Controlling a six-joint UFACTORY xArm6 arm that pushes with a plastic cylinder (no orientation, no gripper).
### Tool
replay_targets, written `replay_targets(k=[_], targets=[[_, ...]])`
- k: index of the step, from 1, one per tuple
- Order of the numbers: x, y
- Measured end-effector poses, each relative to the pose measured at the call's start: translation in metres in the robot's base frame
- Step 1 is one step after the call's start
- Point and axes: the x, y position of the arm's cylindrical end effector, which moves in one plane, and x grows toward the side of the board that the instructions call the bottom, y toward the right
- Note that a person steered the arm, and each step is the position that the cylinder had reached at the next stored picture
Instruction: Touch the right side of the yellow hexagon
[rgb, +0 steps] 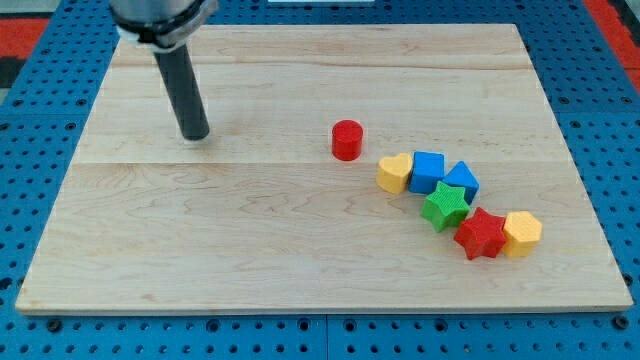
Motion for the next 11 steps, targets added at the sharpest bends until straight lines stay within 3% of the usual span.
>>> replay_targets(k=[2, 4, 9, 10, 11], targets=[[0.087, 0.010], [0.179, 0.128], [0.167, 0.418], [0.153, 0.421], [0.125, 0.384]])
